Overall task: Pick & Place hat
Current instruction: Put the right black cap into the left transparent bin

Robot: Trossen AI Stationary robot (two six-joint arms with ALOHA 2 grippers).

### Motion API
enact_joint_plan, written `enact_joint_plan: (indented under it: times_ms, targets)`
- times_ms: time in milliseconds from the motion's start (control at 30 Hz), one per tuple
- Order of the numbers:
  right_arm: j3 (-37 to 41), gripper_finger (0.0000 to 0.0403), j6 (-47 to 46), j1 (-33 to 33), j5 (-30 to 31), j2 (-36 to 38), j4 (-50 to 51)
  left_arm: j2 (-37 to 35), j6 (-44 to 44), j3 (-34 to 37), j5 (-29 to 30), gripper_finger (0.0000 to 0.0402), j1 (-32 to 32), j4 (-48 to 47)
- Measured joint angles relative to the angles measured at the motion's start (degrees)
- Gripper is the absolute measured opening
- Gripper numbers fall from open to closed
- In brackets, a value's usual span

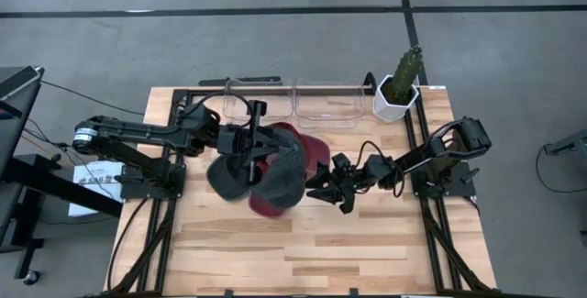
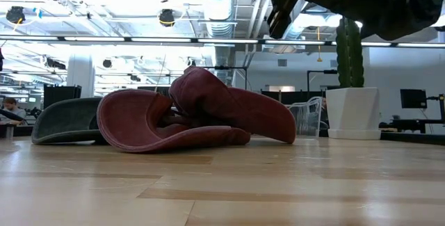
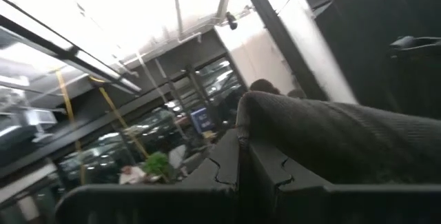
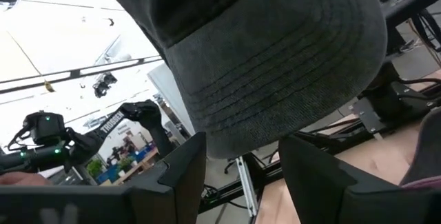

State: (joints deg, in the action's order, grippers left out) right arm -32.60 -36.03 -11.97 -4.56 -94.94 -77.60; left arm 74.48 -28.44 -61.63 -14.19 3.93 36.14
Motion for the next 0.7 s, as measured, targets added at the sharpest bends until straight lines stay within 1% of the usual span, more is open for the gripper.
enact_joint_plan:
  times_ms: [267,467,700]
  targets:
    - [0.0,0.0172,0.0,0.0,0.0,0.0,-2.6,0.0,-0.3,0.0,1.1,0.0010,-1.1,1.9]
    - [0.0,0.0170,0.0,0.0,0.0,0.0,-3.2,0.0,-0.3,0.0,1.1,0.0010,-1.5,3.2]
    - [0.0,0.0169,0.0,0.0,0.0,0.0,-6.0,0.0,-0.3,0.0,1.1,0.0010,-1.5,4.3]
